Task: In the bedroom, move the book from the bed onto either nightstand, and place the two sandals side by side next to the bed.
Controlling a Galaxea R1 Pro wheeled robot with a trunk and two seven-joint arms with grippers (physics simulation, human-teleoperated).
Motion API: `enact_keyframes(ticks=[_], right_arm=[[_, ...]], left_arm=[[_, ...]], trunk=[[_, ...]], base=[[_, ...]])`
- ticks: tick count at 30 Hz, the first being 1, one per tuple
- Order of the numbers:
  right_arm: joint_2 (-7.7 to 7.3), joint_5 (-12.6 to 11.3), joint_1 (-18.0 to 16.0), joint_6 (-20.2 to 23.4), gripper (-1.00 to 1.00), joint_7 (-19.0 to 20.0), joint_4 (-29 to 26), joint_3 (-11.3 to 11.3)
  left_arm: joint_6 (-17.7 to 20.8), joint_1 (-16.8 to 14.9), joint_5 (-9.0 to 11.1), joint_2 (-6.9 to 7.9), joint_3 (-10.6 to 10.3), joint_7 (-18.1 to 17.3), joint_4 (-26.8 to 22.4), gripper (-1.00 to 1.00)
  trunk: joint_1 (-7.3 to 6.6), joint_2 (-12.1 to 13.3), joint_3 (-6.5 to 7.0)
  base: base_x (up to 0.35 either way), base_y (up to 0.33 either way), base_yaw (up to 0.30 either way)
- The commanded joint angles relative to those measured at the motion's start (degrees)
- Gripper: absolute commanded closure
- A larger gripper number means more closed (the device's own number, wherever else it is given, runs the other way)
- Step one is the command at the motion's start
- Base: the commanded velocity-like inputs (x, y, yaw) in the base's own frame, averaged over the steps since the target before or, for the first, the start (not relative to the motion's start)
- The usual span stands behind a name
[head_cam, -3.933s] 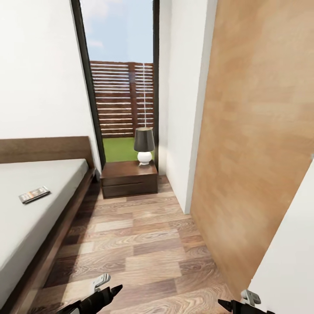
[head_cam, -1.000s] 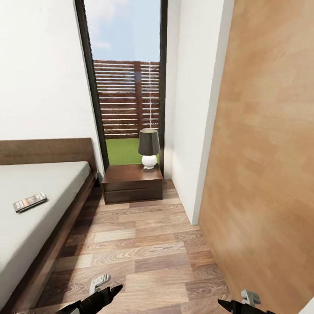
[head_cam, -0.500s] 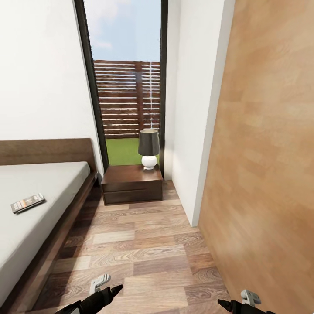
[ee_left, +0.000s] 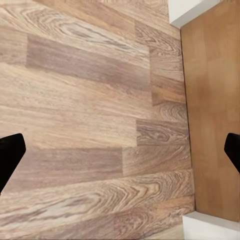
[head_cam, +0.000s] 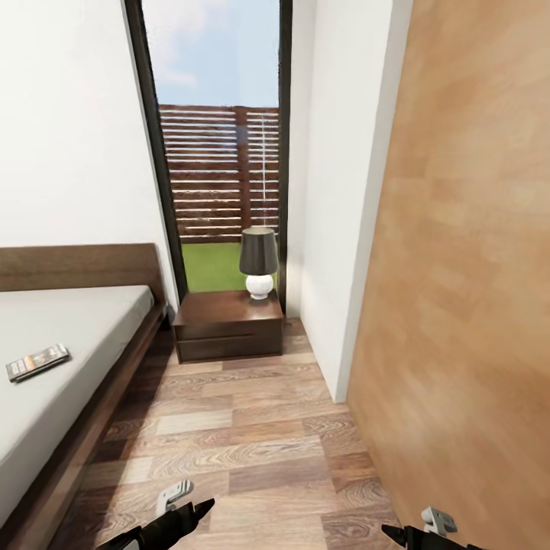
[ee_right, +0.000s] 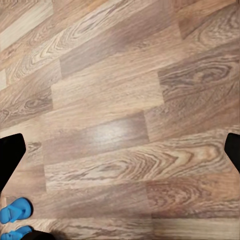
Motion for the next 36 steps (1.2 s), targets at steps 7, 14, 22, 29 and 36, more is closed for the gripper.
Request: enact_keyframes(ticks=[7,14,22,29,36], right_arm=[[0.01,0.3,0.0,0.5,-1.00,0.2,-0.1,-0.5],[0.01,0.3,0.0,0.5,-1.00,0.2,-0.1,-0.5],[0.01,0.3,0.0,0.5,-1.00,0.2,-0.1,-0.5],[0.01,0.3,0.0,0.5,-1.00,0.2,-0.1,-0.5],[0.01,0.3,0.0,0.5,-1.00,0.2,-0.1,-0.5]], left_arm=[[0.0,0.0,0.6,-0.02,-0.5,-0.2,0.0,-1.00],[0.0,0.0,0.6,-0.04,-0.5,-0.2,0.0,-1.00],[0.0,0.0,0.6,-0.06,-0.5,-0.2,0.0,-1.00],[0.1,0.0,0.5,-0.06,-0.5,-0.2,0.0,-1.00],[0.1,0.0,0.5,-0.06,-0.5,-0.2,0.0,-1.00]], trunk=[[0.02,0.0,-0.08],[0.02,0.0,-0.36],[0.02,0.0,-0.58],[0.02,0.0,-0.59],[0.02,0.0,-0.59]], base=[[0.160,0.000,0.050],[0.009,0.000,0.224],[0.001,0.000,0.164],[0.238,0.000,0.010],[0.314,0.000,0.000]])
